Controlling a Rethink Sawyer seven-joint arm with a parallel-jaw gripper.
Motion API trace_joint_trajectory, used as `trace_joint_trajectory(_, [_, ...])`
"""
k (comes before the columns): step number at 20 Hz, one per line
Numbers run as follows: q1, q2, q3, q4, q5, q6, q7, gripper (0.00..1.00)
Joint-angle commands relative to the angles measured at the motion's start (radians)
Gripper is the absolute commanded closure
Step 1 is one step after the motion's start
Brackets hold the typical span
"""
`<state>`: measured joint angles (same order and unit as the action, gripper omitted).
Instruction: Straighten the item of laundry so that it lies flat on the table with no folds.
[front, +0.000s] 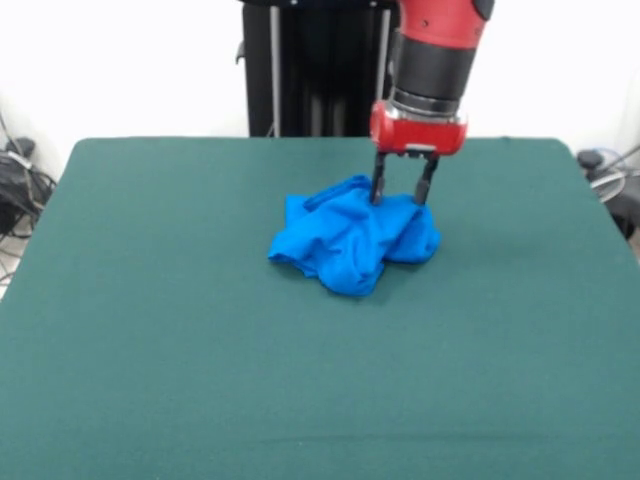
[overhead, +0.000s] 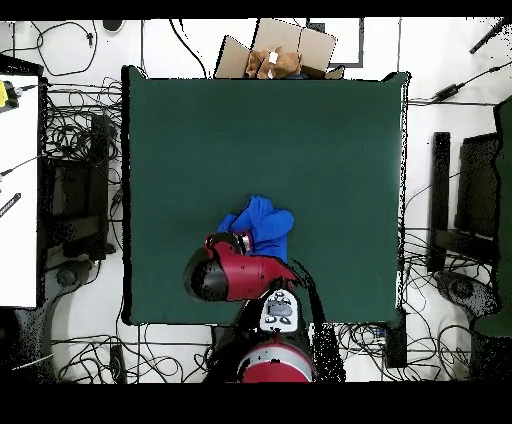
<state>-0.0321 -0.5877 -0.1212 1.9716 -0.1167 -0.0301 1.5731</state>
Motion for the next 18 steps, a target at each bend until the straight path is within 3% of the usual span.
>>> trace_joint_trajectory(1, [-0.025, -0.091, 0.063, 0.018, 0.019, 0.045, 0.178, 0.0])
trace_joint_trajectory(8, [0.002, -0.095, 0.035, -0.001, 0.046, 0.076, 0.187, 0.0])
trace_joint_trajectory(9, [0.001, -0.096, 0.038, -0.002, 0.046, 0.08, 0.183, 1.0])
trace_joint_trajectory(18, [-0.012, -0.107, 0.062, -0.005, 0.064, 0.106, 0.185, 1.0])
